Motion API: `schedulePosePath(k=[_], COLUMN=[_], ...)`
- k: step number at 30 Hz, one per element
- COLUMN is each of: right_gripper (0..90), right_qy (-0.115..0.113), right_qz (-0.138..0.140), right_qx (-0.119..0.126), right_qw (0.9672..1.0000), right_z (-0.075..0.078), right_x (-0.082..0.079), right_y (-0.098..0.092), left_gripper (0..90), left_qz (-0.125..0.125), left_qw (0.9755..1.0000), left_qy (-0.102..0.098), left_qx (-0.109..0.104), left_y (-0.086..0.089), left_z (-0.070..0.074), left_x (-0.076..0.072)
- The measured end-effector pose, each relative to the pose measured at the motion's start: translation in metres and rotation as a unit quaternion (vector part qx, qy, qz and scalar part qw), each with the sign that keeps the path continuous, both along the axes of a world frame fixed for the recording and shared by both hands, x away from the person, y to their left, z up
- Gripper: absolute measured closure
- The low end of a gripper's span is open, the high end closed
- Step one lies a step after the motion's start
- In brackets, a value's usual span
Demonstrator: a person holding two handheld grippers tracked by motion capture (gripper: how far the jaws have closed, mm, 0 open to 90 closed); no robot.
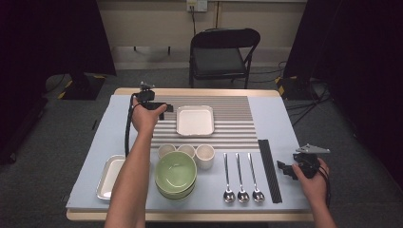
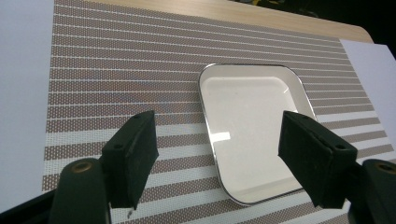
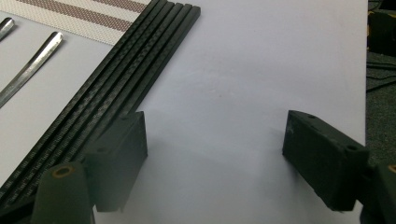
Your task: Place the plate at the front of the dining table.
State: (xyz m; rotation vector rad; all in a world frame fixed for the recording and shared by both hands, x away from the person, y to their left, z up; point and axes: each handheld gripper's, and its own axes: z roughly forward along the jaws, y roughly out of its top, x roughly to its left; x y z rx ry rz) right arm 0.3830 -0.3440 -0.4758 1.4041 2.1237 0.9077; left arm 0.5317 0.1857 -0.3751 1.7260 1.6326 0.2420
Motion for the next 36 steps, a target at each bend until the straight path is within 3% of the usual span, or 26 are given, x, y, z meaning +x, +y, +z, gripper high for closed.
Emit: schedulePosePath(k=[10,17,20,23,32,36], right_gripper=[21.0,21.0,21.0,21.0,21.0,21.0], right_qy=[0.0,0.0,-0.001,-0.001,-0.002,-0.002], right_qz=[0.0,0.0,0.0,0.0,0.0,0.001], right_qx=[0.0,0.0,-0.001,-0.001,-0.002,-0.002], right_qw=[1.0,1.0,1.0,1.0,1.0,1.0], right_z=[0.0,0.0,0.0,0.0,0.0,0.0], right_x=[0.0,0.0,0.0,0.0,0.0,0.0], right_y=[0.0,0.0,0.0,0.0,0.0,0.0], left_gripper=[24.2,23.2,23.1,23.1,24.3,23.1], left_qz=[-0.006,-0.018,-0.021,-0.021,-0.029,-0.034], left_qw=[0.9997,0.9997,0.9994,0.9995,0.9995,0.999], left_qy=[0.002,0.001,0.001,-0.006,-0.002,-0.007], left_qx=[-0.022,-0.016,-0.026,-0.023,-0.012,-0.027], left_y=[0.004,0.005,0.006,0.007,0.01,0.013], left_z=[0.005,0.006,0.007,0.007,0.009,0.008], left_x=[-0.004,-0.007,-0.008,-0.009,-0.013,-0.015])
